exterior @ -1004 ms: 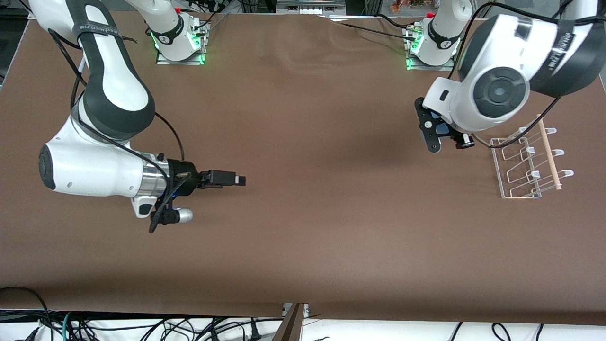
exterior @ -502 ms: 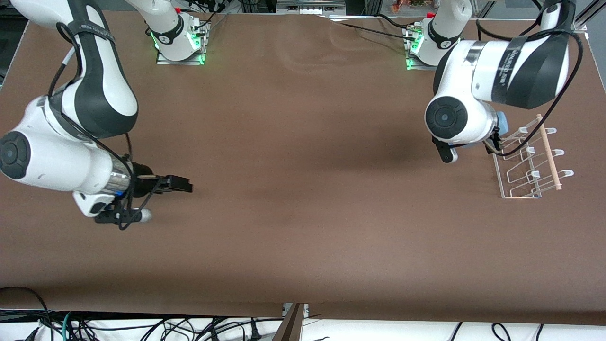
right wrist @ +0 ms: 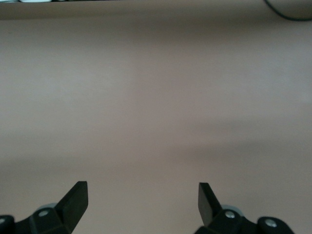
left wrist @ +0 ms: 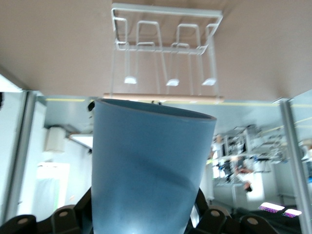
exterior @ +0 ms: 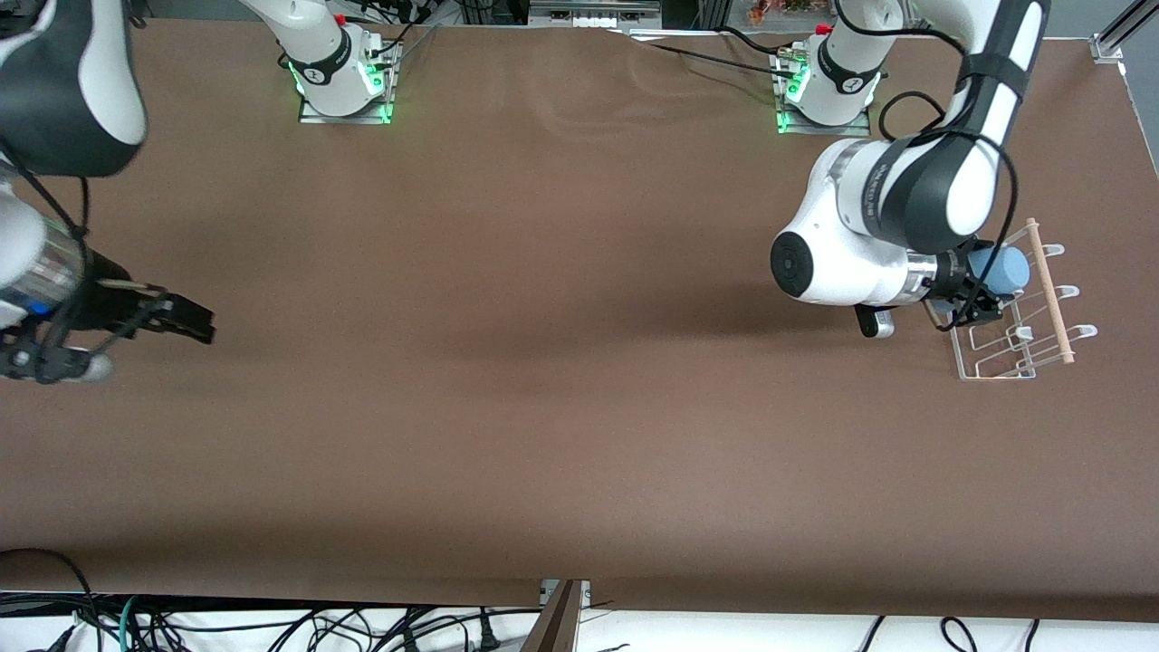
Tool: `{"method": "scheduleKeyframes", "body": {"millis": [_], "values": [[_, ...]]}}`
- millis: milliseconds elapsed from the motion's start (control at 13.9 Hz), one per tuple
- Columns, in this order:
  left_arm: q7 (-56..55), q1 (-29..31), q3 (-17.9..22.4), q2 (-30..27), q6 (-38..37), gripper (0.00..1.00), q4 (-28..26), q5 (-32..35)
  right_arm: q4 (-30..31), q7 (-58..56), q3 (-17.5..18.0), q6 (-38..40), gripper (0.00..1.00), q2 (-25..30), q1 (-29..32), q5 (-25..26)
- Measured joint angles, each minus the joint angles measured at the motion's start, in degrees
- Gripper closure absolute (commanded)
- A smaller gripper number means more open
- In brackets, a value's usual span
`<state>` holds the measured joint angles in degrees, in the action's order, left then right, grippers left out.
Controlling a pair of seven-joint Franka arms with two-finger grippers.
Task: Transfer cup to left arm and place on rack
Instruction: 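Carry the cup with the left gripper over the wire rack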
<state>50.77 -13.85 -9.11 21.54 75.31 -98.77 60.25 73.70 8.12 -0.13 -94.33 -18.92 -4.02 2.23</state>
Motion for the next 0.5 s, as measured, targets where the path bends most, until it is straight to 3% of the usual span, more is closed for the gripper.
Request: {"method": "scheduleKeyframes", "body": {"millis": [215, 502], "values": [[-0.6, 0.4, 0.0, 0.0, 2.4, 0.93, -3.5, 6.9, 1.3, 0.0, 0.1, 1.2, 0.0, 2.2, 0.1, 2.7], [-5.6, 4.3, 0.2, -1.3, 7.5, 0.93, -8.8, 10.5, 4.3, 0.0, 0.4, 3.4, 0.0, 4.6, 0.0, 3.1]]}}
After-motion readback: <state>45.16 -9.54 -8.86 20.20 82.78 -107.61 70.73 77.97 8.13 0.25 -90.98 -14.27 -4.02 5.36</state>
